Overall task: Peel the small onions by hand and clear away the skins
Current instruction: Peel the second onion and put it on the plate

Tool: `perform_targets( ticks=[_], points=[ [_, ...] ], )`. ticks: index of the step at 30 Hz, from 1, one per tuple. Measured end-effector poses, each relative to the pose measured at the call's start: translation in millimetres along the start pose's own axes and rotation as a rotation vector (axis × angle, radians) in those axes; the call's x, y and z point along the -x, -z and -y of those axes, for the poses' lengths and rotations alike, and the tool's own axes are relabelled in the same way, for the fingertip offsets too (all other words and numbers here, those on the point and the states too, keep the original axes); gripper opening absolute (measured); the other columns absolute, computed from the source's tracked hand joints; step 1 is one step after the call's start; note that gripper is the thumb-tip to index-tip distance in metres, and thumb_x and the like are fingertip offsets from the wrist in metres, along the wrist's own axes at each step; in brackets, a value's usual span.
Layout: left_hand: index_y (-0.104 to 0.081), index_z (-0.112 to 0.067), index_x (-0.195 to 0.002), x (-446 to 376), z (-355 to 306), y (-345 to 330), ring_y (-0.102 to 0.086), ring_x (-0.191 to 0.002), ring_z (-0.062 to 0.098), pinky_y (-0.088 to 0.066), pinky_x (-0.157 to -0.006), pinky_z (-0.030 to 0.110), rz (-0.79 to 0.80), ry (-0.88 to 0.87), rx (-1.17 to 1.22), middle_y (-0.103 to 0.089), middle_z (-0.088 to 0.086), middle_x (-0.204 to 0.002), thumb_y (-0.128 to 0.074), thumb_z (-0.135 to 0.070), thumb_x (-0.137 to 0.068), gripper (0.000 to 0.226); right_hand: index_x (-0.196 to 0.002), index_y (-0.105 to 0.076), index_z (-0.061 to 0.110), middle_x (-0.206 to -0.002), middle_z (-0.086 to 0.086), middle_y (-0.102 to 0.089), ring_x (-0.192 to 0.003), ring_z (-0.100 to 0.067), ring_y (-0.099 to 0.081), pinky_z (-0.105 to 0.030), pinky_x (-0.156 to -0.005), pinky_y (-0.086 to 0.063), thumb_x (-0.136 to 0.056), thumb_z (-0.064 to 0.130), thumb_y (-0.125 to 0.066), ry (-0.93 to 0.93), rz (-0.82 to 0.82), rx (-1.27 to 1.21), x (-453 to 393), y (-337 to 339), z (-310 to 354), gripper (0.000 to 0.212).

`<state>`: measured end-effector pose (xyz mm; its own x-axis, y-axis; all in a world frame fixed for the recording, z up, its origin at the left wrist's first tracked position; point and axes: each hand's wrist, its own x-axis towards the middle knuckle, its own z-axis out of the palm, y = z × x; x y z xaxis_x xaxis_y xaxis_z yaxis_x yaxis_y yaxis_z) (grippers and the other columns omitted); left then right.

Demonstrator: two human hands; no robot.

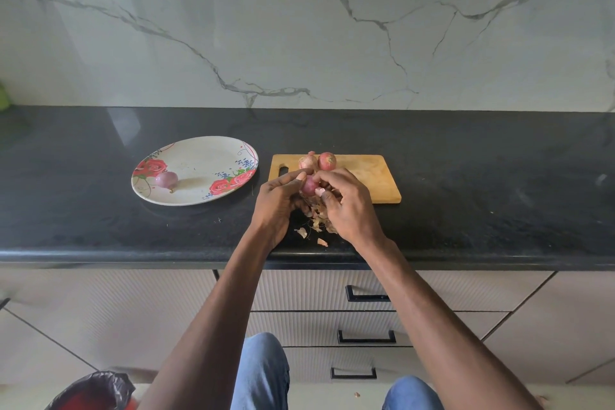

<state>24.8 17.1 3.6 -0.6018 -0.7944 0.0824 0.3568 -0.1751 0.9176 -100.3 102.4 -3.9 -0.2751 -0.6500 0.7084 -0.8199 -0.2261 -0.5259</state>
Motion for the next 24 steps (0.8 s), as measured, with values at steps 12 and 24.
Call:
perform_targets(
  ticks=[12,24],
  points=[
    [-0.074,-0.004,-0.099,0.7,-0.4,-1.7,-0.06,-0.054,0.022,-0.052,-0.046,0.029,-0.031,0.007,-0.005,-0.069,0.015,-0.077,-0.055,-0.004,-0.099,0.019,-0.096,-0.067,0.005,-0.1,0.001,-0.062,-0.093,-0.018,-0.061,-0.042,-0.082,-0.056,-0.084,-0.01,-0.069,0.027,0.01,0.014,3.1,-2.7,0.4,0.019],
    [-0.075,-0.003,-0.095,1.4,-1.9,-2.1,-0.061,-0.061,0.025,-0.051,-0.048,0.03,-0.044,0.023,-0.008,-0.069,0.017,-0.081,-0.057,-0.01,-0.1,0.02,-0.104,-0.073,0.001,-0.103,-0.008,-0.07,-0.096,-0.016,-0.063,-0.017,-0.089,-0.051,-0.083,-0.011,-0.071,0.073,-0.037,0.047,2.7,0.1,3.9,0.024]
  ],
)
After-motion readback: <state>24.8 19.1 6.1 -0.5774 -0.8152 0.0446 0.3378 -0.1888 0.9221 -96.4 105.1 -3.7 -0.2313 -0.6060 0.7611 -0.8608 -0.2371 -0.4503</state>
